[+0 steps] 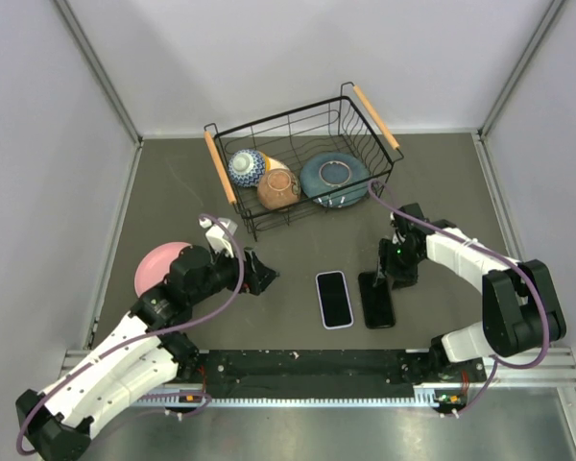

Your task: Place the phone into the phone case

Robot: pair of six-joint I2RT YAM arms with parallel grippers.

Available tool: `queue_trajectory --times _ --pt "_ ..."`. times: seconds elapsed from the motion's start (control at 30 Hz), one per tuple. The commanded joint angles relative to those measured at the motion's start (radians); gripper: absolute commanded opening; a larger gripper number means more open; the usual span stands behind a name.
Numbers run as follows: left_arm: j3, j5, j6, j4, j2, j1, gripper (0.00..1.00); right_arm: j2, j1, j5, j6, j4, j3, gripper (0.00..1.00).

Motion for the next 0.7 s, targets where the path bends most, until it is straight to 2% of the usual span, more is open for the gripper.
queue_trajectory --times 0.0,0.1,0.33,0.53,0.67 --pt "0.042 -0.017 -0.009 -0.004 -0.021 -0.001 0.93 -0.023 -0.004 0.034 0.012 0.029 0.046 0.53" --pt "0.046 -0.021 -0.014 -0.004 -0.025 -0.001 0.93 -0.053 -0.004 0.019 0.009 0.024 0.038 0.53" --pt "0.052 -0.021 -0.018 -0.006 -0.031 -0.001 0.93 -0.144 -0.003 -0.084 0.044 0.075 -0.038 0.32" --pt "0.043 -0.022 -0.031 -0.01 -0.045 -0.001 0.93 -0.148 -0.004 -0.093 0.145 0.186 -0.164 0.2" --pt "0.023 -0.031 -0.038 -0.018 -0.062 -0.001 0.93 -0.13 -0.004 -0.073 0.205 0.226 -0.218 0.19"
